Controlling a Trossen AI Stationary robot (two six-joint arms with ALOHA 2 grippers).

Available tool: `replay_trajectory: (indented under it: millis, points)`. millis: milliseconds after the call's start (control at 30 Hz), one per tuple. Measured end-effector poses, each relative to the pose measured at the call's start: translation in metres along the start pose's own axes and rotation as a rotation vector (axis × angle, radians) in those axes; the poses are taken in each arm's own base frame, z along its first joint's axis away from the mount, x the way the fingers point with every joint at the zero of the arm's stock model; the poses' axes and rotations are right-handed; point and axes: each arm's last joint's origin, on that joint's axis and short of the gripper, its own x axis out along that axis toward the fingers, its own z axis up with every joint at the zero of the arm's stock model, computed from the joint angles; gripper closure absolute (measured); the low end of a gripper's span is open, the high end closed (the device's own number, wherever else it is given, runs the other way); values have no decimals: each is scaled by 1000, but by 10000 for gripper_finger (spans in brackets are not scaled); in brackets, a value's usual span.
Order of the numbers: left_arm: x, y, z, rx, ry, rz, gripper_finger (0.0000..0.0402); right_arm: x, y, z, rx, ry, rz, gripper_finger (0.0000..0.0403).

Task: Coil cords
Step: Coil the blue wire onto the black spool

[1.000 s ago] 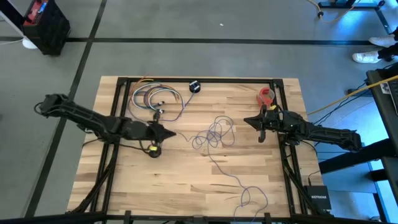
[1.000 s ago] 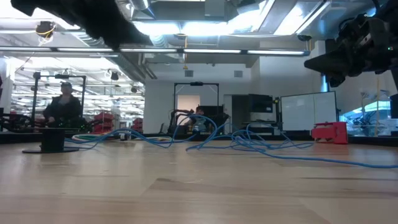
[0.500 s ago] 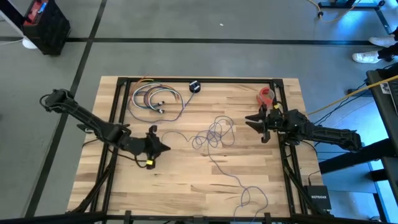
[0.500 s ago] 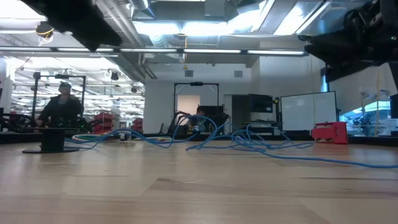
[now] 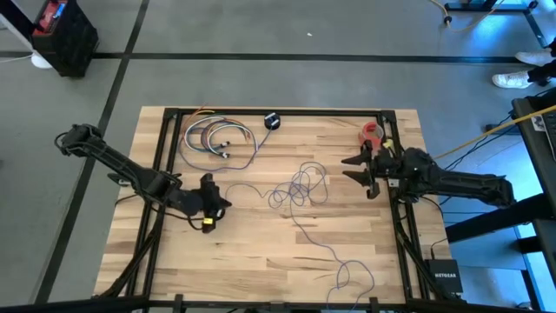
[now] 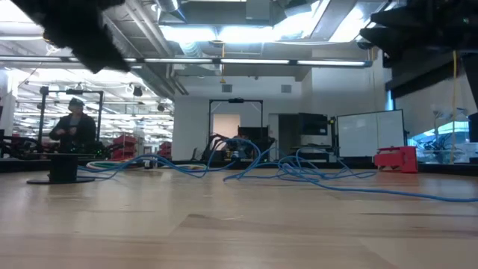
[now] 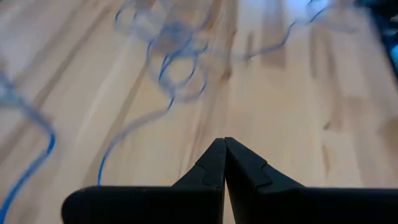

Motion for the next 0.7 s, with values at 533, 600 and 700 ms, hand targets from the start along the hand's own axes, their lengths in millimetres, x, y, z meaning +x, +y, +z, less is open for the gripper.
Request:
replay_trajectory:
  millis: [533, 600, 700]
  points:
    - [19, 3, -34, -134, 366, 99, 401, 73, -9, 13, -44, 265, 131, 226]
    - [24, 2, -37, -129, 387, 104, 401, 82, -11, 10, -54, 295, 152, 226]
    - [30, 0, -41, -123, 420, 109, 401, 95, -13, 4, -76, 340, 174, 226]
